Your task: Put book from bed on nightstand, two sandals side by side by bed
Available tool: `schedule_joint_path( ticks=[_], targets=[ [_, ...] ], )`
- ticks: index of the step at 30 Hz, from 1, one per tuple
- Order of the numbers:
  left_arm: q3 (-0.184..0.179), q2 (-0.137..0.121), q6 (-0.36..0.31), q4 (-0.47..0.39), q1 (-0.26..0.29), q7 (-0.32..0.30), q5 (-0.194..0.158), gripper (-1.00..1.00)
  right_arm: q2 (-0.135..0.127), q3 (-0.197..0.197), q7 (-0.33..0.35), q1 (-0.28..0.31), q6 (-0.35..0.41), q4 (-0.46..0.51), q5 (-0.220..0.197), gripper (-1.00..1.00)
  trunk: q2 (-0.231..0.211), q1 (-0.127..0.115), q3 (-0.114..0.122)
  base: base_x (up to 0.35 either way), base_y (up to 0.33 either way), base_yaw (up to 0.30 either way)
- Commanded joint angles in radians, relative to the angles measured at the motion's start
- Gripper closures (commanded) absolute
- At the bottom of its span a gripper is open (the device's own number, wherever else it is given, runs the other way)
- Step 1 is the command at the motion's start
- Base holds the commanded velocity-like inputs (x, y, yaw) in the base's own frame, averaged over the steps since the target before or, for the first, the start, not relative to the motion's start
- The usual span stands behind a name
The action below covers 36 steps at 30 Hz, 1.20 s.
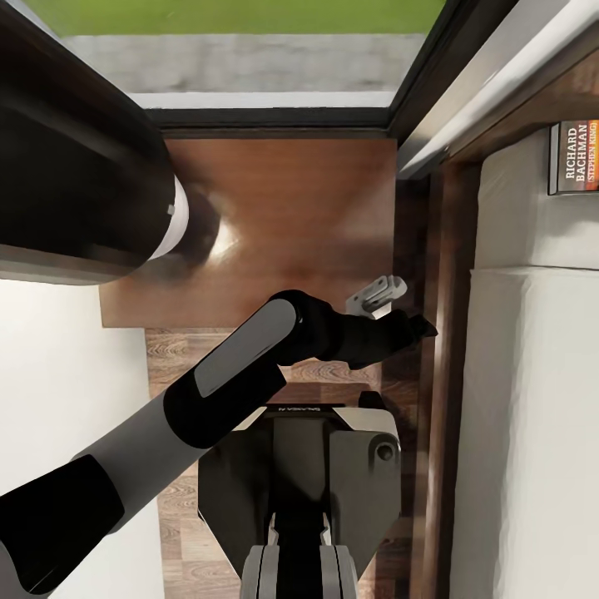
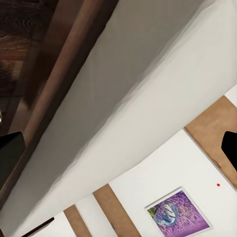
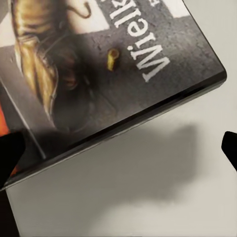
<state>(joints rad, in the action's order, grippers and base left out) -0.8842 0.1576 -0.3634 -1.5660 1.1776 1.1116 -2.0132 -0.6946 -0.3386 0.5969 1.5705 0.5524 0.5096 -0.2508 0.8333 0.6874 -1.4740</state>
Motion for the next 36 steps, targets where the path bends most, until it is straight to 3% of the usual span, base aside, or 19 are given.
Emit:
schedule_joint_path(
  ticks=[1, 15, 36],
  targets=[
    [0.001, 0.0, -0.008, 0.0, 0.0, 0.005, -0.001, -1.0, -0.001, -0.003, 0.013, 0.0, 0.008, 0.001, -0.004, -1.0, 0.001, 0.0, 0.0, 0.0, 0.0, 0.0],
    [0.001, 0.0, -0.008, 0.001, 0.0, 0.005, -0.001, -1.0, -0.012, -0.004, 0.095, -0.004, 0.017, 0.013, -0.003, -1.0, 0.001, 0.0, 0.0, 0.0, 0.0, 0.0],
    [0.001, 0.0, -0.008, 0.001, 0.0, 0.005, -0.001, -1.0, -0.018, -0.002, 0.131, -0.007, 0.022, 0.016, -0.004, -1.0, 0.001, 0.0, 0.0, 0.0, 0.0, 0.0]
  ],
)
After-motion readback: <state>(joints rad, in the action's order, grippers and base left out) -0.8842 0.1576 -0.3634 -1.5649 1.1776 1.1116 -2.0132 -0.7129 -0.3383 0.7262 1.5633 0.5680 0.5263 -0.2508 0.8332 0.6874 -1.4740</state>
